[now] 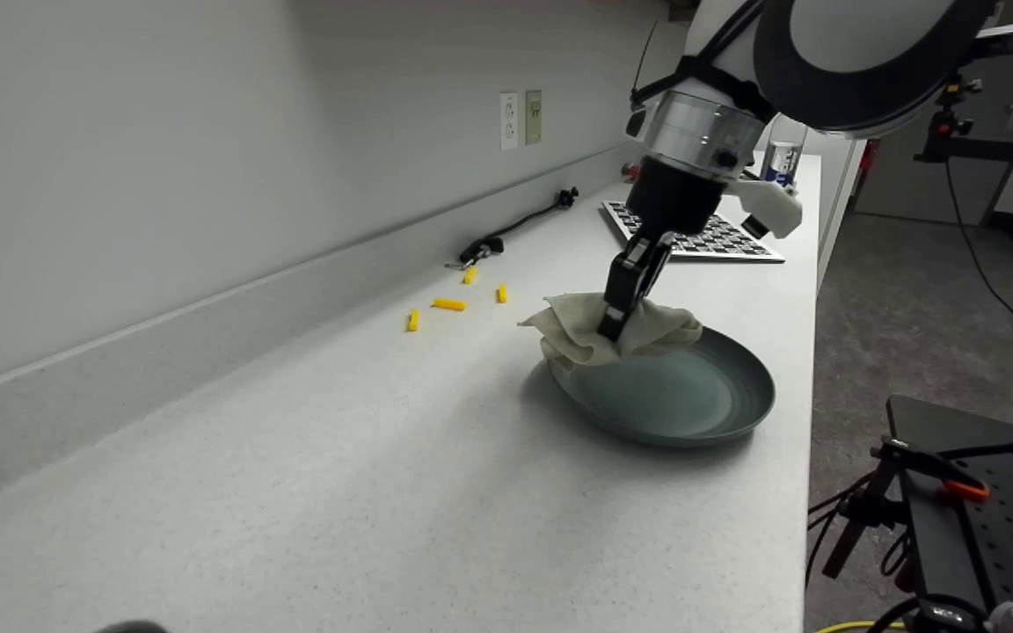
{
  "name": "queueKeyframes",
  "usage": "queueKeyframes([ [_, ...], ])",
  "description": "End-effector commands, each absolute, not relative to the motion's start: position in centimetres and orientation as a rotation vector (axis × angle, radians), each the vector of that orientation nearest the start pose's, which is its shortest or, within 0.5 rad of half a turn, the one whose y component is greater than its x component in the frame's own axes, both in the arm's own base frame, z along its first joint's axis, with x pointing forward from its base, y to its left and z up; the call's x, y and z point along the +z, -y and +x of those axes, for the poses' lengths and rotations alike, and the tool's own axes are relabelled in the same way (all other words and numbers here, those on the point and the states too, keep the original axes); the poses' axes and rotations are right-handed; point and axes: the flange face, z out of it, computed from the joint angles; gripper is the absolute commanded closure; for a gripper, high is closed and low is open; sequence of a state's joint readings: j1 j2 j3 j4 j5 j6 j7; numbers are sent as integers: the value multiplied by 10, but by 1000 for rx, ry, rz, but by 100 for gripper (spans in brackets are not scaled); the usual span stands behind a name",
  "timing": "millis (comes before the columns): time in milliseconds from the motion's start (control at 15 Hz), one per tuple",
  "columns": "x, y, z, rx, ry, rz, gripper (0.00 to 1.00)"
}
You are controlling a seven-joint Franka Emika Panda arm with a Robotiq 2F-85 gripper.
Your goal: Use the cloth to wipe the table and then move it to the left and wipe the countertop
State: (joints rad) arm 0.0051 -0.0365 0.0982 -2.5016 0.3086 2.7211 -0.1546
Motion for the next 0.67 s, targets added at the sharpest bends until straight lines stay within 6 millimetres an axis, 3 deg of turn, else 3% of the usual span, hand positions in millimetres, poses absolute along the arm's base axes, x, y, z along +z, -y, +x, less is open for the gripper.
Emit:
queueKeyframes([
  [0, 322, -38, 483, -432, -34, -2971, 97],
  [333, 316, -42, 487, -464, 18, -2985, 97],
  [400, 297, -44, 504, -451, 28, -3000, 97],
  [600, 276, -39, 505, -416, 31, -3032, 97],
])
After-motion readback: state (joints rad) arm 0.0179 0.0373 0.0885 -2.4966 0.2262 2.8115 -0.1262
